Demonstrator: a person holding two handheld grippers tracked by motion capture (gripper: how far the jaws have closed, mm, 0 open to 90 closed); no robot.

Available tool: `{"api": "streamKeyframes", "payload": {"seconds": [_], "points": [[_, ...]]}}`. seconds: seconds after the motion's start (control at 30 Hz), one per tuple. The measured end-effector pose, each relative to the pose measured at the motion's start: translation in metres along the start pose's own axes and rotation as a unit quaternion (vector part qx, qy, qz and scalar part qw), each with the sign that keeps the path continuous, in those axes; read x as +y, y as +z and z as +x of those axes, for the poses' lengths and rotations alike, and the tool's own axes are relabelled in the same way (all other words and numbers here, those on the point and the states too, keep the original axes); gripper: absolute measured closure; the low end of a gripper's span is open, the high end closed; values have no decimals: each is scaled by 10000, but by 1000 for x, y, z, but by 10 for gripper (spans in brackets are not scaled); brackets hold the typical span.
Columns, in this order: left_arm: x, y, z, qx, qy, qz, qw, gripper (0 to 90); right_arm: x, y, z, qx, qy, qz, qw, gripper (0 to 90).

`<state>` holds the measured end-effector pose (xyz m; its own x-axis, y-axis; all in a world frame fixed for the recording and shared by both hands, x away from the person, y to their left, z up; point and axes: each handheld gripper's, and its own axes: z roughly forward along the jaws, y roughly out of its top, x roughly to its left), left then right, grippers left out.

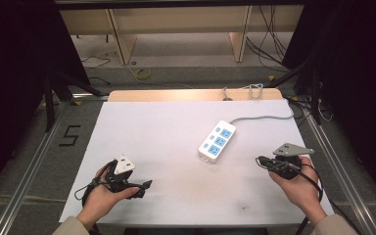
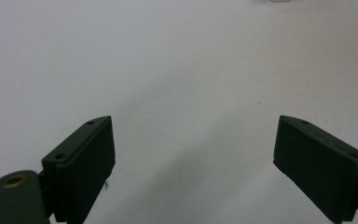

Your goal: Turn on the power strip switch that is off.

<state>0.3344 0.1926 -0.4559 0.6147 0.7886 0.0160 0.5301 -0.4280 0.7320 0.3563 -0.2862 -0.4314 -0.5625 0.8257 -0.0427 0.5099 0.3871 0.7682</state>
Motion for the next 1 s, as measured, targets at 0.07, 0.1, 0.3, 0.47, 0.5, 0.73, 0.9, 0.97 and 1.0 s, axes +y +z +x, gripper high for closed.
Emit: {"api": "streamKeyframes", "payload": {"seconds": [0.07,0.1,0.3,0.47,0.5,0.73,0.9,0.97,1.0], "points": [[0,0,0,2,0,5,10000,122,1,1,0,1,21,7,10000,900],[0,0,0,3,0,8,10000,123,1,1,0,11,15,9,10000,900],[0,1,0,0,13,19,10000,124,4,3,-1,23,56,10,10000,900],[0,0,0,1,14,24,10000,125,6,5,-1,33,64,15,10000,900],[0,0,0,1,14,24,10000,125,6,5,-1,31,67,9,10000,900],[1,1,0,8,-6,29,10000,128,11,8,0,52,63,10,10000,900],[1,1,0,-2,2,37,10000,128,12,10,0,58,59,0,10000,900],[1,1,0,-4,-1,35,10000,128,13,10,0,57,65,9,10000,900],[1,1,0,-1,-10,28,10000,128,13,11,0,62,59,7,10000,900]]}}
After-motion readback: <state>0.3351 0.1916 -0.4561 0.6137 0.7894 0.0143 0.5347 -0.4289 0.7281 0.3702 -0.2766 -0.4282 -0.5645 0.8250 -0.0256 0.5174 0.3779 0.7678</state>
